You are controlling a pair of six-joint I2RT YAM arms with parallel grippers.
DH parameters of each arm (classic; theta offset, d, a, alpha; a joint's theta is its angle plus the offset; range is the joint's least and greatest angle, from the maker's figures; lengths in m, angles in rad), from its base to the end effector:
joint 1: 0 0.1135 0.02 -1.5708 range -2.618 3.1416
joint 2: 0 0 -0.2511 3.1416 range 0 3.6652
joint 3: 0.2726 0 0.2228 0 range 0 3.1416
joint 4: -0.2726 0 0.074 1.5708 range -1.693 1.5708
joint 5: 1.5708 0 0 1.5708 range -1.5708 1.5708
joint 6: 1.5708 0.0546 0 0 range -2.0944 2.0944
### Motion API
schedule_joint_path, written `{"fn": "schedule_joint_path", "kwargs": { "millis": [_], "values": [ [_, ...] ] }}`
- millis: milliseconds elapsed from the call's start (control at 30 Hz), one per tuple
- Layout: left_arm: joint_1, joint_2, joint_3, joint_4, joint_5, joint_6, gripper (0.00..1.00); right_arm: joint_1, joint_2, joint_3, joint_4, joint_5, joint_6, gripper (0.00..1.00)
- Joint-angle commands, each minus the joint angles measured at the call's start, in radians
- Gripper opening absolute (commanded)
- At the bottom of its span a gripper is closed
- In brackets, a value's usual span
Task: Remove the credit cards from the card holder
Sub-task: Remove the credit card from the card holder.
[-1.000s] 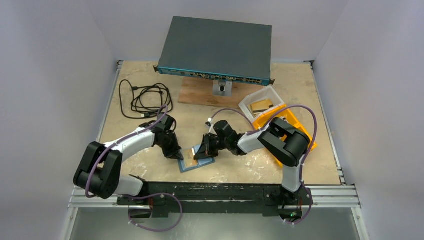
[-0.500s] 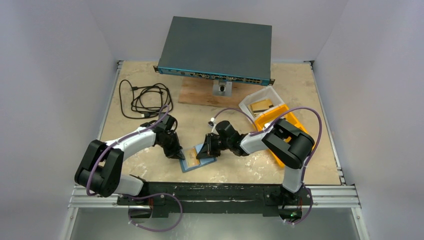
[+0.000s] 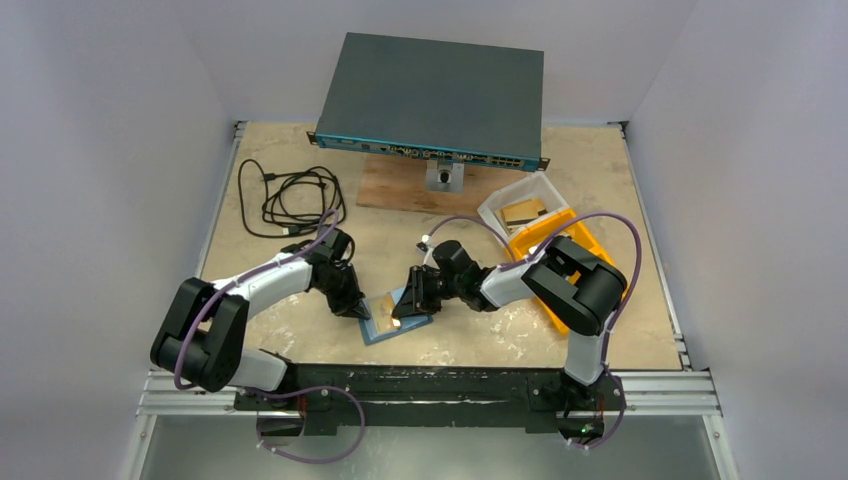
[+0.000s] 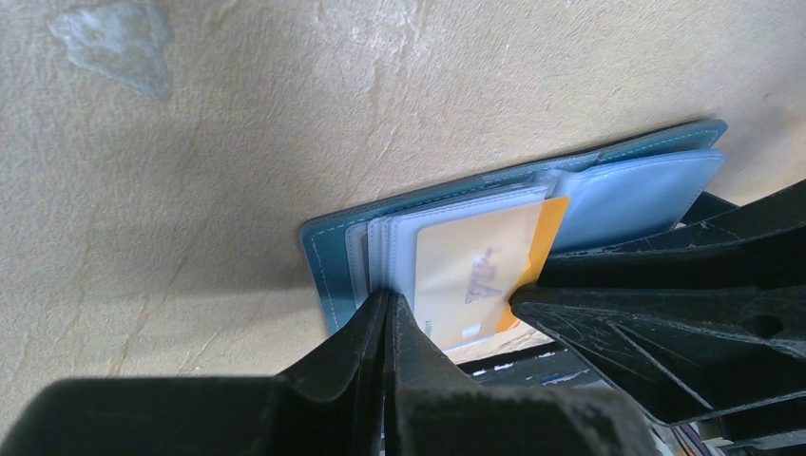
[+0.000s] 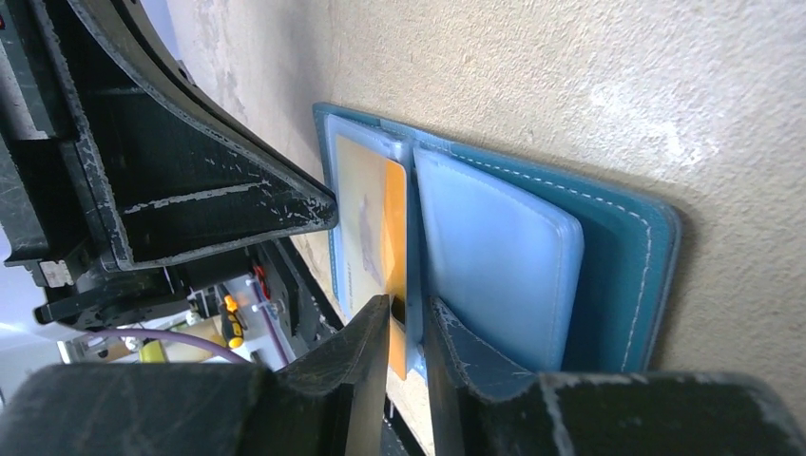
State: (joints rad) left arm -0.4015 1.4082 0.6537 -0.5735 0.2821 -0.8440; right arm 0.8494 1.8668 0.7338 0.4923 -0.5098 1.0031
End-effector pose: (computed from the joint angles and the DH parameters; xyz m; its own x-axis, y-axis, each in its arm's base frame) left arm 0.1848 -0.0950 0.1353 -0.9202 -0.3891 0.0422 -0.3773 0.8536 -0.3592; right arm 0.2019 0.2699 0.1121 -0.9827 -0.0030 -0.1851 -0.1585 0.5304 0.8328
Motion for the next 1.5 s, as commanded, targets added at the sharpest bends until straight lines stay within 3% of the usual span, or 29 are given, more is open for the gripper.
{"fn": "schedule_joint_path", "kwargs": {
  "millis": [0,233,567,733,1033,1167,1300,1467],
  "values": [
    [-0.003,0.053,-0.032,-0.001,-0.121,0.043,0.00,-0.004,0.024,0.015,0.024,-0.018,-0.001,0.21],
    [-0.003,0.050,-0.027,-0.019,-0.146,0.038,0.00,-0.004,-0.006,0.012,-0.027,0.001,-0.022,0.04],
    [-0.004,0.043,-0.028,-0.033,-0.168,0.033,0.00,-0.056,-0.081,-0.063,-0.082,0.064,-0.056,0.00],
    [-0.003,0.047,-0.025,-0.029,-0.163,0.037,0.00,-0.057,-0.040,-0.052,-0.039,0.013,-0.056,0.22],
    [-0.003,0.046,-0.022,-0.023,-0.152,0.040,0.00,-0.056,0.036,-0.017,0.029,-0.049,-0.028,0.25],
    [-0.003,0.043,-0.021,-0.024,-0.152,0.040,0.00,-0.056,0.032,-0.014,0.018,-0.050,-0.031,0.16],
    [-0.003,0.039,-0.022,-0.026,-0.153,0.040,0.00,-0.064,-0.011,-0.032,-0.031,-0.022,-0.050,0.00],
    [-0.003,0.024,-0.028,-0.029,-0.151,0.042,0.00,-0.100,-0.119,-0.087,-0.106,0.045,-0.072,0.00]
  ]
}}
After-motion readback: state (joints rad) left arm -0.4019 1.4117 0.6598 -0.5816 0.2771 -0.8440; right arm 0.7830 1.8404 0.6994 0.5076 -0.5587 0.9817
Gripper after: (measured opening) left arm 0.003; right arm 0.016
